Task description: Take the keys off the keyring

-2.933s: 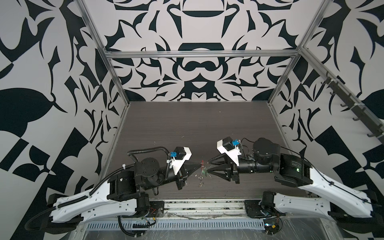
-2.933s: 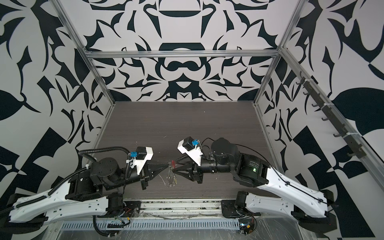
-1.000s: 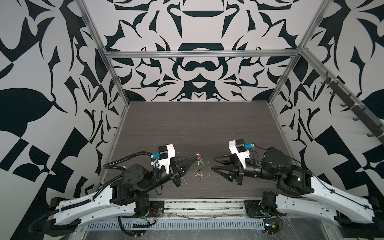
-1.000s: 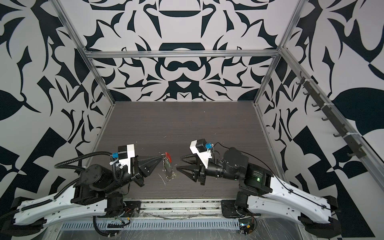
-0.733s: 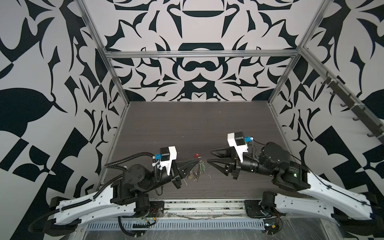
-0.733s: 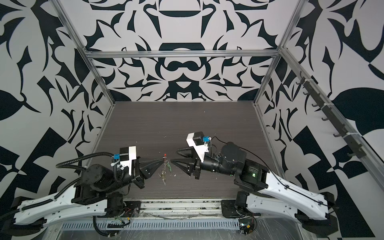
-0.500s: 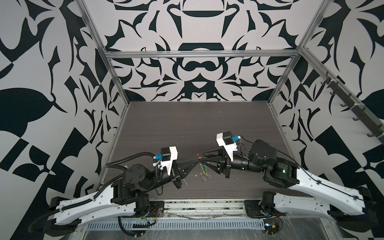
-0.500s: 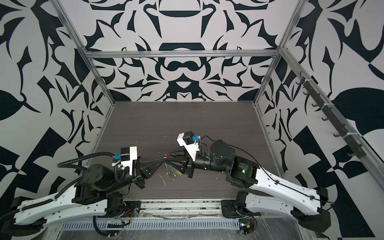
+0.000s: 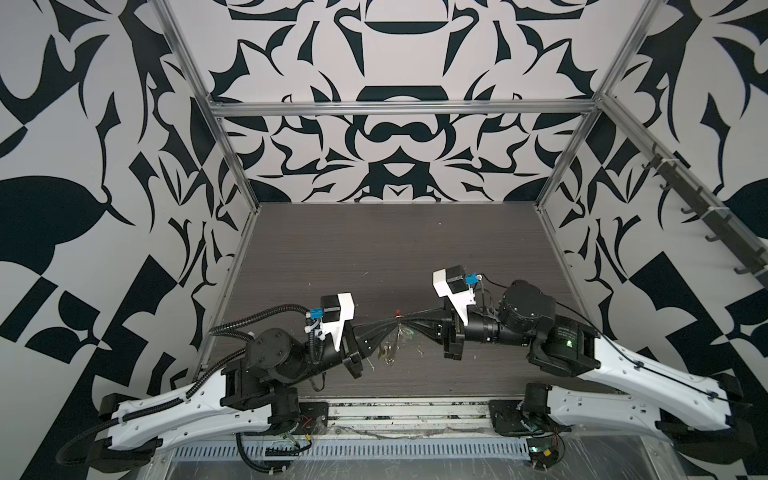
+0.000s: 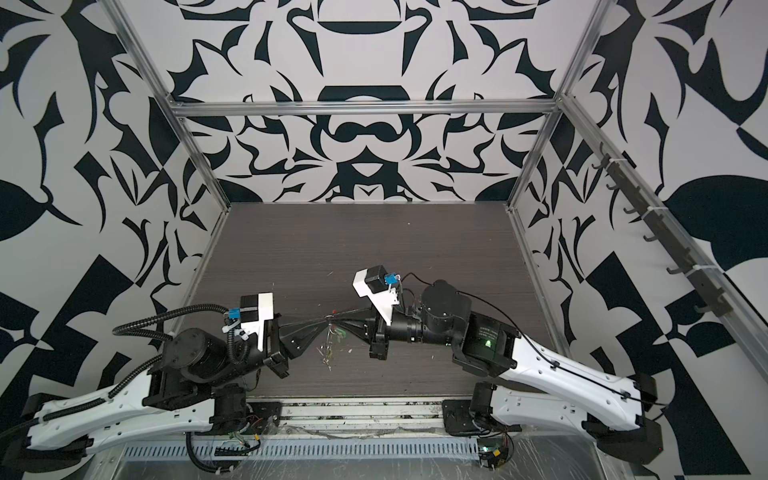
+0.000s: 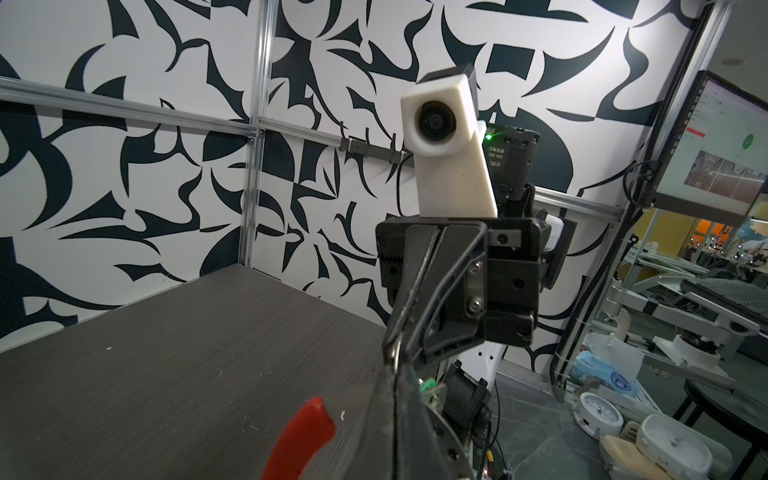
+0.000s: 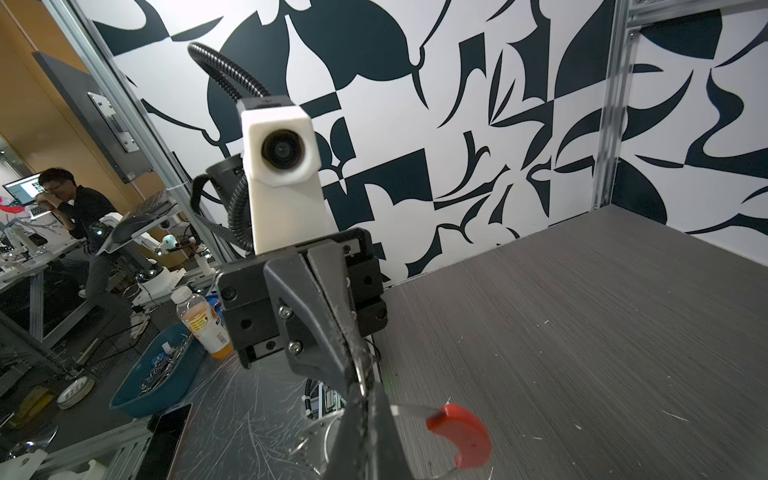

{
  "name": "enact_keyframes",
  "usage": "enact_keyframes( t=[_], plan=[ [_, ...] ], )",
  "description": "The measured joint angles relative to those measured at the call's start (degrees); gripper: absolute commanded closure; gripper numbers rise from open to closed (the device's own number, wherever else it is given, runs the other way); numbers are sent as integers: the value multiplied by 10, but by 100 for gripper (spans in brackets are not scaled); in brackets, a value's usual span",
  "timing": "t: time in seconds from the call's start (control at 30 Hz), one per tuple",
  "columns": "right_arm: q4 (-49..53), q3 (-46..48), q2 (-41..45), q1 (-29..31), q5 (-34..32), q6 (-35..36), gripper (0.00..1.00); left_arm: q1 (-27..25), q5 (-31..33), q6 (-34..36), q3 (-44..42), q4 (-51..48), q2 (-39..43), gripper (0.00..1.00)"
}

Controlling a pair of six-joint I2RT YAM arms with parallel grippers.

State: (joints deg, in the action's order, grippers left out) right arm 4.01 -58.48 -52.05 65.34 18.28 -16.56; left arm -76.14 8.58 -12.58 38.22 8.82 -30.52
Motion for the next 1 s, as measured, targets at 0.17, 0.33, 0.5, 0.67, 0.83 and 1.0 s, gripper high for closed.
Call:
enact_keyframes(
  t=[0.17, 0.33, 0.5, 0.67, 0.83, 1.0],
  plan=[
    [90, -42, 2, 0, -9, 15, 100, 0, 24, 2, 9, -57, 22, 64],
    [186, -110, -13, -1, -3, 45, 100, 0, 30, 6, 73, -137, 14, 64],
    [275, -172, -53, -4, 18, 80, 100, 0, 9, 6, 133, -202, -37, 63],
    [349, -217, -91, -4, 37, 106, 100, 0, -26, 6, 152, -255, -71, 64],
    [387, -238, -107, -4, 45, 119, 100, 0, -50, 4, 158, -285, -84, 69],
    [405, -250, -116, -4, 51, 127, 100, 0, -62, 5, 164, -291, -90, 74]
  ],
)
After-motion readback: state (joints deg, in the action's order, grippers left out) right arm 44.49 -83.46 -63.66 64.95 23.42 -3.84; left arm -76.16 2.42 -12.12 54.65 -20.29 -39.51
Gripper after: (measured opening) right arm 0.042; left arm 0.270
